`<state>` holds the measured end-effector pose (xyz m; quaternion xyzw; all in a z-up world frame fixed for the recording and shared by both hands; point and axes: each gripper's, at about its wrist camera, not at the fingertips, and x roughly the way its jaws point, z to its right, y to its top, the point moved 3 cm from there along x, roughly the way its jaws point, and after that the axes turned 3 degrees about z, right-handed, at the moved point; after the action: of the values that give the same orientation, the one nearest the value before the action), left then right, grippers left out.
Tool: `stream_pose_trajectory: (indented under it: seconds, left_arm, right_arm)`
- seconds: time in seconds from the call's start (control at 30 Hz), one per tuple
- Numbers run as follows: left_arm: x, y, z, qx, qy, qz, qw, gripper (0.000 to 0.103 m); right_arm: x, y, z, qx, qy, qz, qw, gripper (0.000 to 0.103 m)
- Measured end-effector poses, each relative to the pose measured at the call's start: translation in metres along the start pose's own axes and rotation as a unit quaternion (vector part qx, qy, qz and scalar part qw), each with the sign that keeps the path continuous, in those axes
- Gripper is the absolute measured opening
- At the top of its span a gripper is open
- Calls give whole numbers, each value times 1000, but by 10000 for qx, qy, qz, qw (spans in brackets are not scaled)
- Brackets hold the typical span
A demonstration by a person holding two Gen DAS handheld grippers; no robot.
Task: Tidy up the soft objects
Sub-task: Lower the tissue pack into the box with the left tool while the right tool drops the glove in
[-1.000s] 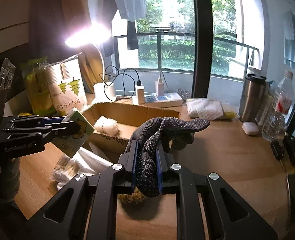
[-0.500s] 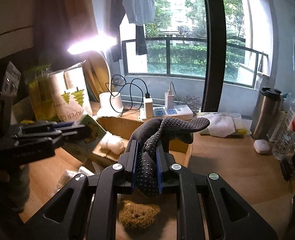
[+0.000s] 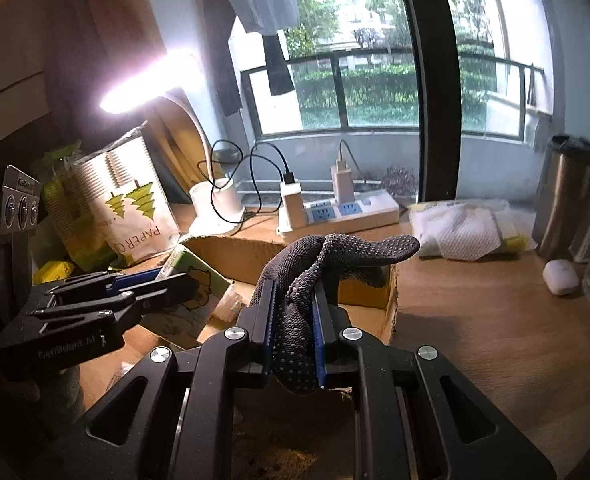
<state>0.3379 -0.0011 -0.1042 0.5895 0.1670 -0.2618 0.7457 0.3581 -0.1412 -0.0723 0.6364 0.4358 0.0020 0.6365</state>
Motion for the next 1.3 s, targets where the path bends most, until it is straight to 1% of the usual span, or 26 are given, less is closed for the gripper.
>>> stream_pose_trajectory:
  seconds: [0.17,0.3,0.37,0.43,0.5,0.6,0.7,0.83,0.9,1.03,1.3]
  left_arm:
    - [16,-2,2,40,8,-150,9999,26]
    - [29,-6,3,41,16,-278,9996,26]
    - [35,-7,3,24,24,-348,9994,26]
    - [41,-10,4,30,31,-424,9991,26]
    - [46,-12,5,41,26,-518,9986,26]
    - [51,-15,5,36,37,-627,9980,27]
    - [53,-16,4,10,58,-696,9976,28]
    - [52,-15,5,1,34,-701,9975,31]
    - [49,-15,5,24,60,-685,9976,32]
    - [46,-14,6,24,71,-659,9978,33]
    - [28,-10,7,57,127,-480,9988,34]
  right_arm:
    - [23,-5,11,77,-11,-247,9997,17]
    - [33,-10,16,-99,-385,-348,9986,17]
    - [34,-10,14,-328,-627,-330,9970,18]
    - [34,-12,11,-591,-874,-298,9940,25]
    - [35,-14,11,-821,-1172,-249,9894,38]
    - [34,-16,16,-995,-1552,-193,9827,46]
    - [39,-19,30,-866,-1787,-297,9796,48]
    - [53,-29,56,-365,-1827,-759,9795,49]
    - [54,-33,61,-210,-1743,-829,9810,49]
    - [48,-31,57,-171,-1699,-748,9825,49]
    - [24,-23,34,-207,-1462,-506,9877,49]
